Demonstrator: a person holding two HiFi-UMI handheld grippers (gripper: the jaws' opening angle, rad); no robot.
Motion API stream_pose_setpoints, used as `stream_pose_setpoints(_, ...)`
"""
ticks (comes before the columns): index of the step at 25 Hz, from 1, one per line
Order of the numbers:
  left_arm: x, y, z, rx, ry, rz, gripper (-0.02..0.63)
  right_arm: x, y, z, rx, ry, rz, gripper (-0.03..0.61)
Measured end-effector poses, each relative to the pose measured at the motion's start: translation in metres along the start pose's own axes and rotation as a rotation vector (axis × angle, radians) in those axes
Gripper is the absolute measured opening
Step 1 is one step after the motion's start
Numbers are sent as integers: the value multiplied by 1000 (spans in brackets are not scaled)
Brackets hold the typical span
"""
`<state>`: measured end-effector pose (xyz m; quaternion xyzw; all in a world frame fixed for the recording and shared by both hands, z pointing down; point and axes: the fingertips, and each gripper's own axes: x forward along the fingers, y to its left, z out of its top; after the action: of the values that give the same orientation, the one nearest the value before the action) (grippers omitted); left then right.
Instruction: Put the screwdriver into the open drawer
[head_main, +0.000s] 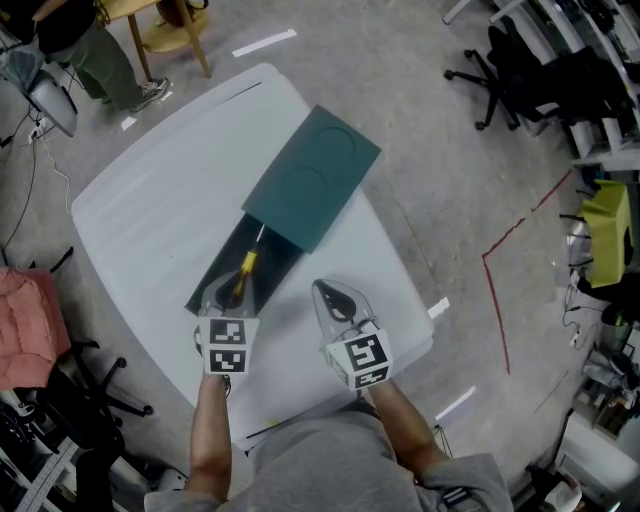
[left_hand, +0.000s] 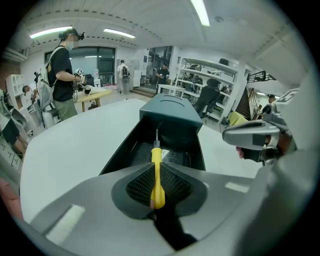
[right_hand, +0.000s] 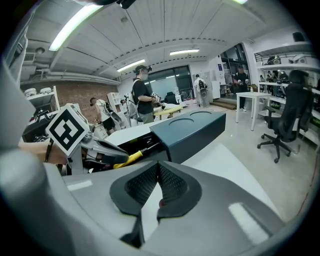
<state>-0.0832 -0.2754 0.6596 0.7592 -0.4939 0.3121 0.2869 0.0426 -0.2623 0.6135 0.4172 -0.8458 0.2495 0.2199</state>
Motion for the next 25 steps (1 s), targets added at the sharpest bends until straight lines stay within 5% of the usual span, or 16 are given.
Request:
stream_pose_setpoints(14, 1, 1, -2, -29, -2, -17, 51, -7, 3, 2, -3, -9, -2, 3)
stream_pose_setpoints(18, 0, -1, -5, -30, -2, -16, 197, -15, 5, 5, -8, -23, -15, 3)
stream_pose_setpoints(25, -17, -6, -2, -25, -36, 1, 204, -35, 9, 12, -18, -50, -35, 3)
